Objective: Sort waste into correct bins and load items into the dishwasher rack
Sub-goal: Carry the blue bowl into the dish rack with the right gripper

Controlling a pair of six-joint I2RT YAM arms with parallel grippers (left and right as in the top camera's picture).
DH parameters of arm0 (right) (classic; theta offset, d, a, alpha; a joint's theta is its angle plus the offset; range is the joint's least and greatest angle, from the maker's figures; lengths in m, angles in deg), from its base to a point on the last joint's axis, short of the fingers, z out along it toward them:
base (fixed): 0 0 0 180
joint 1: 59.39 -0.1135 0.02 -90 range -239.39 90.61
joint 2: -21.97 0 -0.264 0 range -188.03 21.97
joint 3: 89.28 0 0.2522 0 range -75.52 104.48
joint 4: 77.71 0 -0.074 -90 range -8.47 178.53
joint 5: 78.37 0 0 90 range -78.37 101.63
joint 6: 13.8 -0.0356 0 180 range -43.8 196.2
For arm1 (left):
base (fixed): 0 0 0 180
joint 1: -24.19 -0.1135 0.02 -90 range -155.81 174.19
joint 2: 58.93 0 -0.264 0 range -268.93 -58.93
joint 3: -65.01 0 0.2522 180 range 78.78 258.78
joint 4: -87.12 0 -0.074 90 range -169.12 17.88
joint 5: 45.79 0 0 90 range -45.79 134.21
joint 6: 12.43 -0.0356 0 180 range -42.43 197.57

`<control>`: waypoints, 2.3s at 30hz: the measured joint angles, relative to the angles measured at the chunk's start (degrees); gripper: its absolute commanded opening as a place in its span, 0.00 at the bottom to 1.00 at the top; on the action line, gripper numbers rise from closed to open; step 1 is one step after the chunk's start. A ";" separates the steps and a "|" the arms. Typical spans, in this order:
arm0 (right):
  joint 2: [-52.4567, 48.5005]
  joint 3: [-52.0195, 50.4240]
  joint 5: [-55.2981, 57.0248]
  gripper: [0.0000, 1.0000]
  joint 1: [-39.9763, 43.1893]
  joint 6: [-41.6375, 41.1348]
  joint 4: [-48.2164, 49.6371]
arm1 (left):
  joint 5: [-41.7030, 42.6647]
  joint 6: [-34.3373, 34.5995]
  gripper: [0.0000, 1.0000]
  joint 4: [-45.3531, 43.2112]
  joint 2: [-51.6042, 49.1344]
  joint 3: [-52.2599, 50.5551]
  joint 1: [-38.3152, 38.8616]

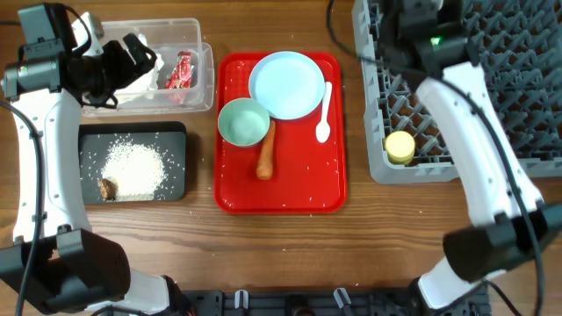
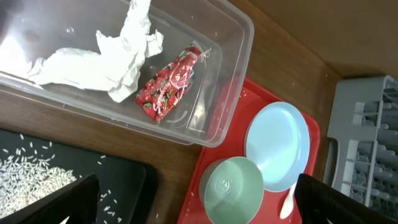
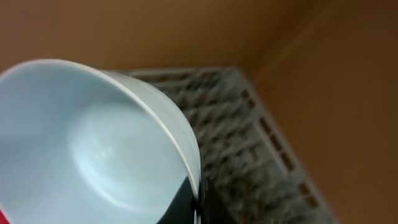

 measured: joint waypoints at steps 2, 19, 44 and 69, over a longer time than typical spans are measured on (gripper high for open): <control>-2.67 -0.02 1.46 0.04 2.21 4.57 5.99 | -0.02 0.00 1.00 0.00 0.00 0.00 0.00; -18.64 -0.22 9.68 0.04 3.87 44.65 28.48 | -0.02 0.00 1.00 0.02 0.00 0.00 0.00; -23.19 -0.96 7.87 0.04 3.21 45.40 30.67 | -0.02 0.00 1.00 0.04 0.00 0.00 0.00; -26.60 -0.98 12.81 0.69 -0.68 44.96 33.27 | -0.02 0.00 1.00 0.02 0.00 0.00 0.00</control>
